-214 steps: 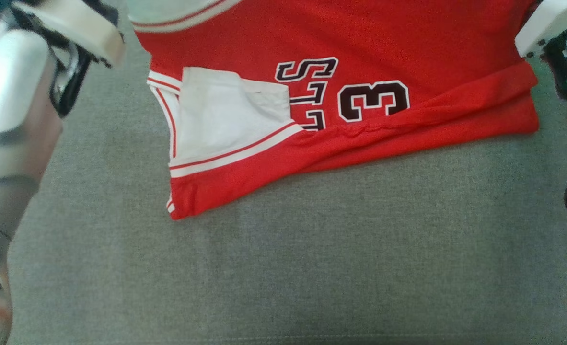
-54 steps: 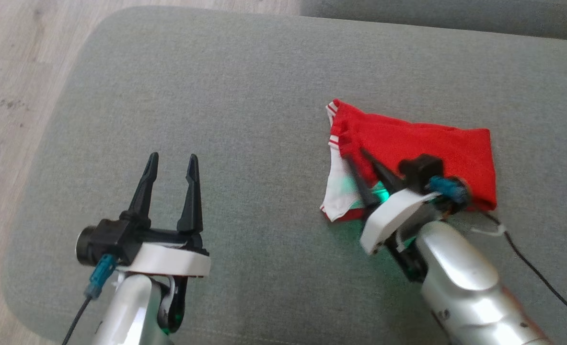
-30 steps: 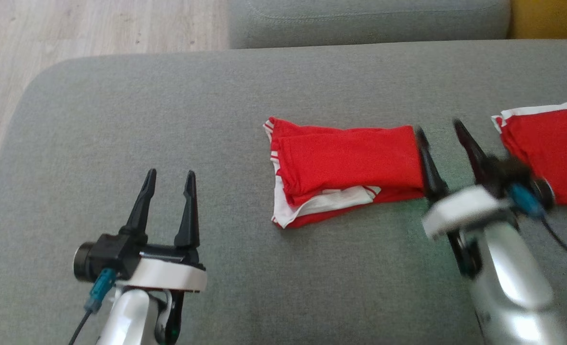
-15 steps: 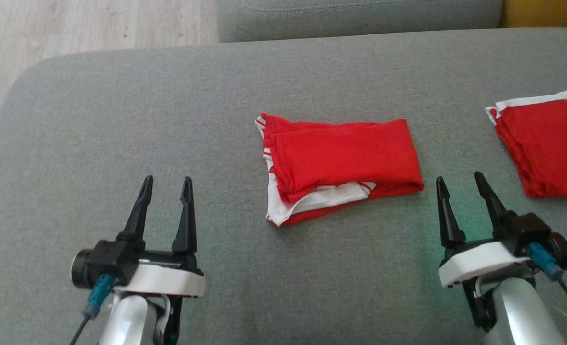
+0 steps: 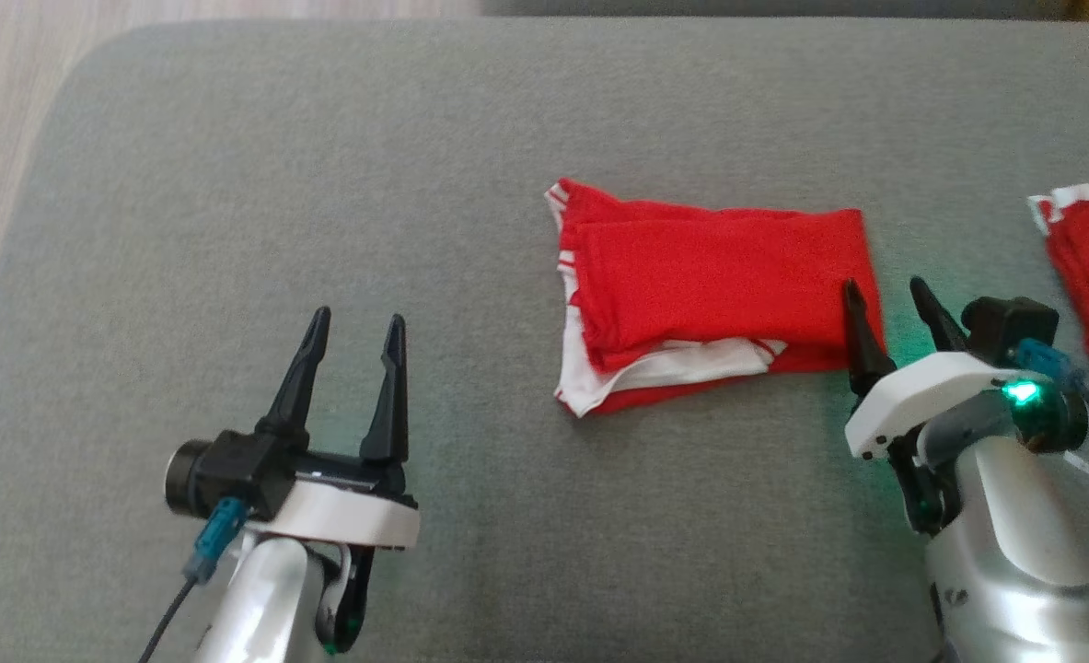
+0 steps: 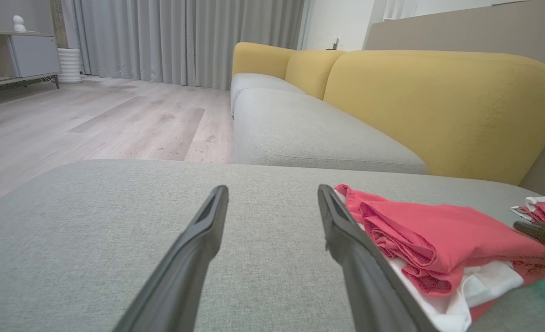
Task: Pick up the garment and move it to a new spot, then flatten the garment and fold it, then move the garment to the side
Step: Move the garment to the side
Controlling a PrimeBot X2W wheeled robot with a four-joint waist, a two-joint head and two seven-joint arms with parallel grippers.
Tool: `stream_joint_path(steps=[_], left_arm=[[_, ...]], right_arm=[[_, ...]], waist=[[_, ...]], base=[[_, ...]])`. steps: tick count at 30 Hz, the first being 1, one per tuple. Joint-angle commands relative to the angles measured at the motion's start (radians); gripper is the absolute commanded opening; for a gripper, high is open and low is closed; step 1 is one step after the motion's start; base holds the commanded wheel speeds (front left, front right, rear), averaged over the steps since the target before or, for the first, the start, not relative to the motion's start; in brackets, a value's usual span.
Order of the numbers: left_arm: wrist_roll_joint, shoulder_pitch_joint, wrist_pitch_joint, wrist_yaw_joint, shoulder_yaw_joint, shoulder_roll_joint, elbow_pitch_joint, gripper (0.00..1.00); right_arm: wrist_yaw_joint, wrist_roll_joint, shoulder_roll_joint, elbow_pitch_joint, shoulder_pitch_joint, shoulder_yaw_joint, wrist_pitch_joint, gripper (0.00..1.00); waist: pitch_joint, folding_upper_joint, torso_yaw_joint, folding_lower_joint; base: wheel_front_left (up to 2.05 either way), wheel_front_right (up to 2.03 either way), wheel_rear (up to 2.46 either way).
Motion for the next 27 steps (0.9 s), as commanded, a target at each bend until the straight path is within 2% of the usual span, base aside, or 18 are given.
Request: stream_joint_path(steps=[1,8,9,10,20,23,25,27], left_arm=[[-0.005,-0.040,-0.005,0.006,0.024,0.004,-0.026,1.00],[-0.018,-0.067,-0.005,0.010,0.009,0.004,-0.027,1.00],[-0.017,-0.069,-0.005,0.011,0.009,0.004,-0.027,1.00],[-0.017,-0.070,-0.005,0.012,0.009,0.004,-0.026,1.00],[-0.007,-0.040,-0.005,0.010,0.023,0.004,-0.025,1.00],[-0.004,-0.030,-0.005,0.008,0.022,0.004,-0.027,1.00],[-0.001,-0.019,-0.005,0.008,0.027,0.004,-0.033,1.00],[-0.001,-0.016,-0.005,0.008,0.028,0.004,-0.035,1.00]], right_arm=[[-0.001,0.023,-0.001,-0.002,-0.040,0.011,0.014,1.00],[-0.001,0.060,-0.001,0.147,-0.089,0.045,0.090,1.00],[-0.001,0.063,-0.001,0.159,-0.093,0.056,0.095,0.60],[-0.001,0.057,-0.001,0.168,-0.096,0.068,0.095,0.00],[-0.001,-0.052,-0.008,0.159,-0.112,0.169,-0.035,0.00],[-0.001,-0.085,-0.029,0.129,-0.110,0.202,-0.055,0.00],[-0.001,-0.106,-0.071,0.086,-0.115,0.253,-0.050,0.00],[-0.001,-0.112,-0.093,0.070,-0.119,0.270,-0.043,0.00]], waist=[[0.025,0.0000,0.026,-0.0001],[0.054,0.0000,0.061,-0.0001],[0.055,0.0000,0.062,-0.0001],[0.054,0.0000,0.062,-0.0001],[-0.025,0.0000,-0.016,-0.0001],[-0.048,0.0000,-0.054,-0.0001],[-0.060,0.0000,-0.101,-0.0001],[-0.059,0.0000,-0.116,-0.0001]], base=[[0.00,0.00,0.00],[0.00,0.00,0.00],[0.00,0.00,0.00],[0.00,0.00,0.00],[0.00,0.00,0.00],[0.00,0.00,0.00],[0.00,0.00,0.00],[0.00,0.00,0.00]])
